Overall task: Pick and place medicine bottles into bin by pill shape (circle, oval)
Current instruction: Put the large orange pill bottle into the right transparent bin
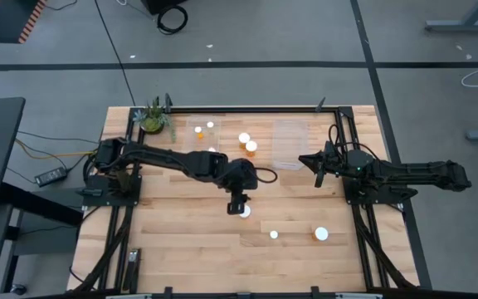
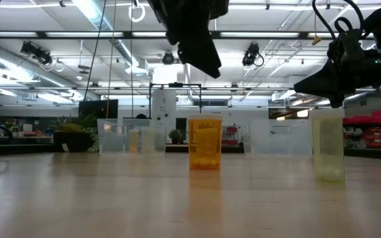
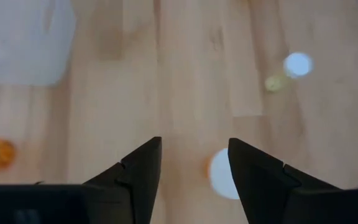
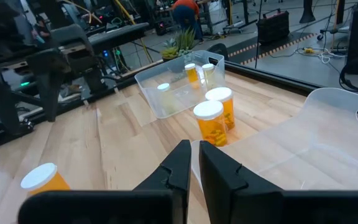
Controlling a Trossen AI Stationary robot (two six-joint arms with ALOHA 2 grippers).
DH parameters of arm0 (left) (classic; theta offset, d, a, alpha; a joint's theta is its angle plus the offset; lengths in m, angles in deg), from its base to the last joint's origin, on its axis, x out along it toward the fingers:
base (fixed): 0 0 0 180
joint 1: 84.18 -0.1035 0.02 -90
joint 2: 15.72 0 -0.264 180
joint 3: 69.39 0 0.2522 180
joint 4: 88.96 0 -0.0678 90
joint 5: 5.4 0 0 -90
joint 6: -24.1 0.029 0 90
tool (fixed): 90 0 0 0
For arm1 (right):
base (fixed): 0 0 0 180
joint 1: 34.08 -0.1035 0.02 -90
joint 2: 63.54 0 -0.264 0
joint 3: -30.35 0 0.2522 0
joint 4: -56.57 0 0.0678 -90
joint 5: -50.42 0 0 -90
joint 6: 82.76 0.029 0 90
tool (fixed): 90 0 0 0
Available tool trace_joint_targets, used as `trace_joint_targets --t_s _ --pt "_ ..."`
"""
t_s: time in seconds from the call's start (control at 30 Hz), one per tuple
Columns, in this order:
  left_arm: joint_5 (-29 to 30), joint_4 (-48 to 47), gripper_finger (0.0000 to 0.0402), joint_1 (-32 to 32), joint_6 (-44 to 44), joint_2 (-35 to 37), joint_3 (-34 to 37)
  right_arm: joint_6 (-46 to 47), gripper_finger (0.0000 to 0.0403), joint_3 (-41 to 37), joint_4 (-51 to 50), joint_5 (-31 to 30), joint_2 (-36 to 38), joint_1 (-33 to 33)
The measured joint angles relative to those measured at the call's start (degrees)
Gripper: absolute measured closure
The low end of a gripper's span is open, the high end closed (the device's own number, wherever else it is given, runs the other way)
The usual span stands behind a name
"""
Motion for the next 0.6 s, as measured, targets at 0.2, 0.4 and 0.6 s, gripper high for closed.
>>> trace_joint_targets --t_s 0.2,0.4,0.6 --pt "8.51 0.18 0.0225 1.53 7.56 -0.04 0.00 0.00 0.0364 0.00 0.00 -0.02 0.00 0.01" --pt "10.64 -1.53 0.0230 2.26 15.68 0.28 0.04 0.00 0.0364 0.00 0.00 -0.02 0.00 0.00" --pt "10.26 0.13 0.0230 2.63 19.76 6.97 4.33 0.00 0.0364 0.00 -0.20 -0.02 -0.05 0.01"
